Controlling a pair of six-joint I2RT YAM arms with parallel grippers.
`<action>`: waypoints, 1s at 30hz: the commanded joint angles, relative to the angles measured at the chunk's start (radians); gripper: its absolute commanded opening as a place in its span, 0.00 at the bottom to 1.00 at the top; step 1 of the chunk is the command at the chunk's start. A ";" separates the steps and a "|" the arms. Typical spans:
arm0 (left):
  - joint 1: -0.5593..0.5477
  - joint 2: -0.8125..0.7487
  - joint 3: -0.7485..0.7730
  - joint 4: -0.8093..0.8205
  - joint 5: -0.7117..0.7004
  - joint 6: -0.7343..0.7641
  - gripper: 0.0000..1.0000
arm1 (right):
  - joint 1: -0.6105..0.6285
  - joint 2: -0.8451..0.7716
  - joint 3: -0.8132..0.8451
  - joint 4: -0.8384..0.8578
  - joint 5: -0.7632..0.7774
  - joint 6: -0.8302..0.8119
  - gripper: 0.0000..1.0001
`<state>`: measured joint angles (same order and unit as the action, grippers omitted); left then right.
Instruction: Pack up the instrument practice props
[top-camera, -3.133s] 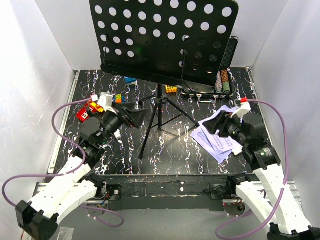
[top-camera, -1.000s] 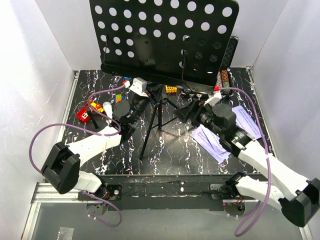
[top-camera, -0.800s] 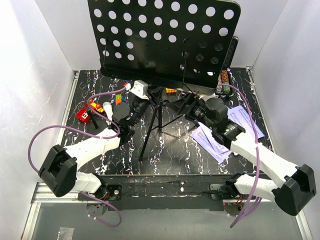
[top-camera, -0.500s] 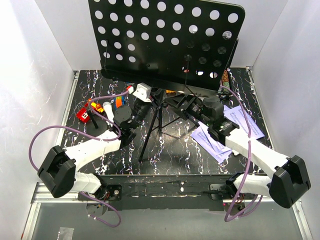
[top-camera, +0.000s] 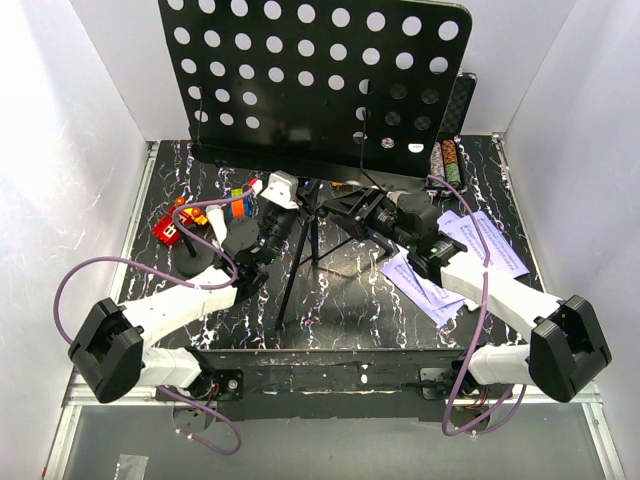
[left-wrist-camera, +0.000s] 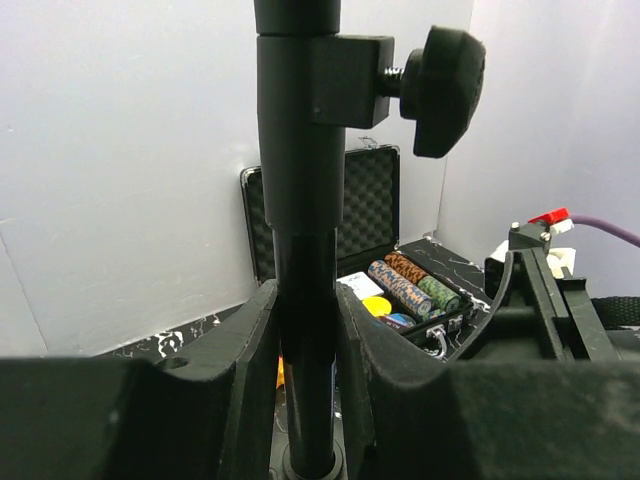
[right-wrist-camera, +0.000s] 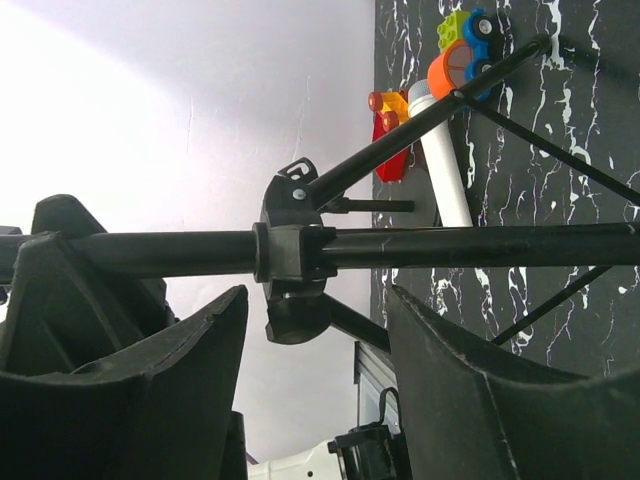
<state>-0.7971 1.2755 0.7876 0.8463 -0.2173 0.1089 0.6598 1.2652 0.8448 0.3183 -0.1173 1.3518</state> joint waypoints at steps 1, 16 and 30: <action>-0.008 -0.048 -0.016 -0.023 -0.053 0.048 0.00 | 0.011 0.034 0.036 0.071 -0.030 0.023 0.64; -0.007 -0.087 -0.037 -0.047 -0.122 0.077 0.00 | 0.063 0.088 0.062 0.119 -0.027 0.029 0.52; -0.008 -0.103 -0.044 -0.061 -0.126 0.081 0.00 | 0.077 0.106 0.051 0.195 -0.038 0.044 0.09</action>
<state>-0.8047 1.2152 0.7597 0.8070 -0.3099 0.1486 0.7277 1.3537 0.8627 0.4400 -0.1349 1.3918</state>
